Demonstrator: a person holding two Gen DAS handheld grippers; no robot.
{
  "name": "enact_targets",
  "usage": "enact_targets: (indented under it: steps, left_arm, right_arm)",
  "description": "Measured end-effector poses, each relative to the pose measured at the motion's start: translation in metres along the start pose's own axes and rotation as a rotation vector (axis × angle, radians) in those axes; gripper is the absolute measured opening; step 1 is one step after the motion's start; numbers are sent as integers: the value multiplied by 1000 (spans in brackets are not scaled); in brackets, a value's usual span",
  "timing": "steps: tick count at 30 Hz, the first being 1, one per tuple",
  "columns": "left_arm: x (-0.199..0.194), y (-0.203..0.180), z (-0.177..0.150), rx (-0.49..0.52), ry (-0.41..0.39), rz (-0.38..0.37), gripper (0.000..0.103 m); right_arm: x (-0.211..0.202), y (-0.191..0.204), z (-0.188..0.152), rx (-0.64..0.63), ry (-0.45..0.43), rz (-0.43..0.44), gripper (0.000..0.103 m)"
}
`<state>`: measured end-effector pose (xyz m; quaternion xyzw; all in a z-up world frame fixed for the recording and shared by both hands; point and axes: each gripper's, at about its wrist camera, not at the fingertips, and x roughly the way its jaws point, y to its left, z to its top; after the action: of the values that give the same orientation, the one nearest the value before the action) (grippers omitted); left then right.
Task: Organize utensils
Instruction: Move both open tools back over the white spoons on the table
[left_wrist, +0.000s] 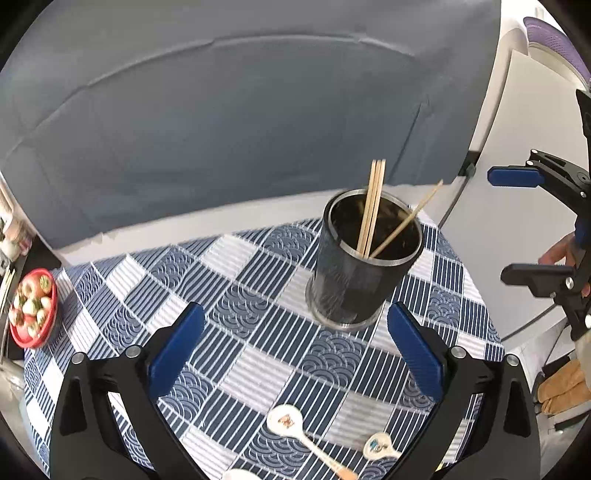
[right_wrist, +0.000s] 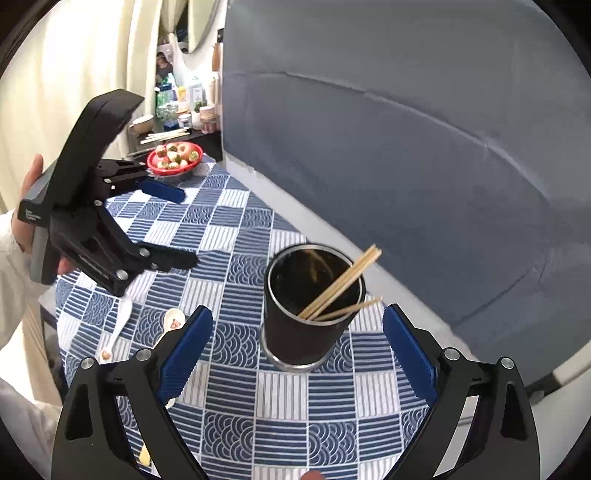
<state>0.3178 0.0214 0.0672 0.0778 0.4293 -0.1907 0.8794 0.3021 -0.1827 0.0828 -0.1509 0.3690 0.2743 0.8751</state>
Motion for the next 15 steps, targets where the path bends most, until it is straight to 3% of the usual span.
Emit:
enact_targets:
  steps: [9, 15]
  left_arm:
    - [16, -2, -41, 17, 138, -124, 97]
    - [24, -10, -71, 29, 200, -168, 97]
  right_arm:
    - [10, 12, -24, 11, 68, 44, 89]
    - [20, 19, -41, 21, 107, 78, 89]
